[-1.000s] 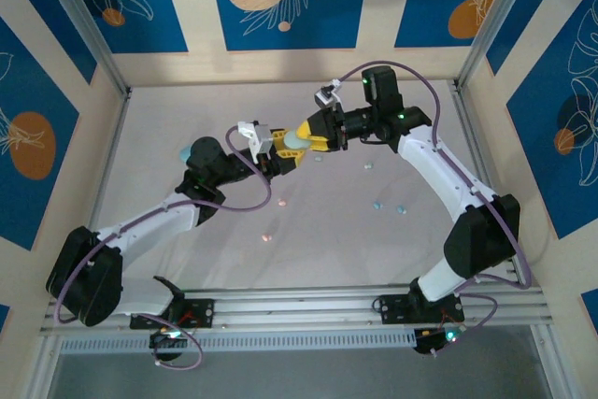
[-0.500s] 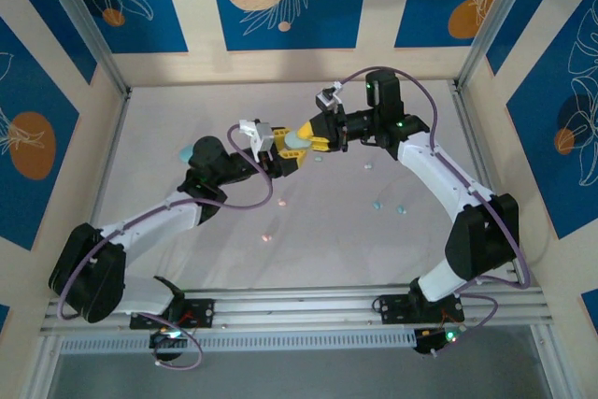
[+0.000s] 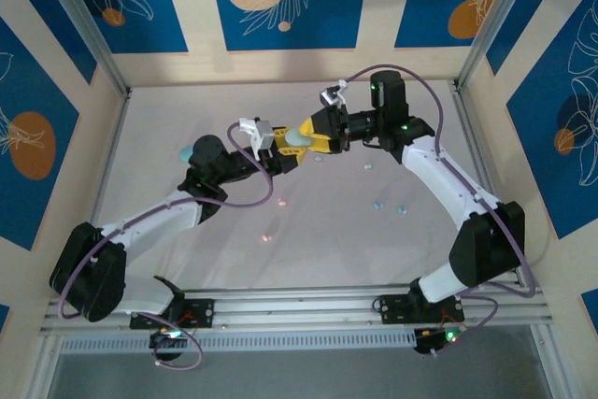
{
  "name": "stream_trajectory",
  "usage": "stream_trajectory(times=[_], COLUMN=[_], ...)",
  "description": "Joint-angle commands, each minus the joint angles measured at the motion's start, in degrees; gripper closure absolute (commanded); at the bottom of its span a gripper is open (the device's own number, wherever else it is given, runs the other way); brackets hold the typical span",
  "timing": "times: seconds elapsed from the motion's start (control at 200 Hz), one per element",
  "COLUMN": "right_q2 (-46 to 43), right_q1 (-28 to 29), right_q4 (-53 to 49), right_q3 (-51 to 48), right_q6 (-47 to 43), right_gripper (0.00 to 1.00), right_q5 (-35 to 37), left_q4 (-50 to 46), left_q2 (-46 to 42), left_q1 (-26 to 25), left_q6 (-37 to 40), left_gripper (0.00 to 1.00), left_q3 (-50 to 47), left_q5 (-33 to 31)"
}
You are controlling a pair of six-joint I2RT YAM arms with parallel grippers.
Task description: Insert the wireless bluetooth earbuds into the charging case
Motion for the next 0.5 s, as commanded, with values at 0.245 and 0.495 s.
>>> stream_trajectory(times=[0.245,0.495], right_q2=[-11.6,-10.0], right_q1=[2.6,3.6], right_q4=[-11.2,-15.9], right_q3=[-3.2,-0.6], right_q6=[-44.0,-48.8], right_gripper=[0.26,0.25], right_q5=[21.9,22.8], left_q4=[-0.2,-0.4], left_q2=[-1.1,-0.9], left_q1=[-0.6,-0.7], left_q6=[-0.7,-1.1], left_gripper=[0.69,0.69], left_q3=[2.4,2.9], left_q5=[2.7,3.0])
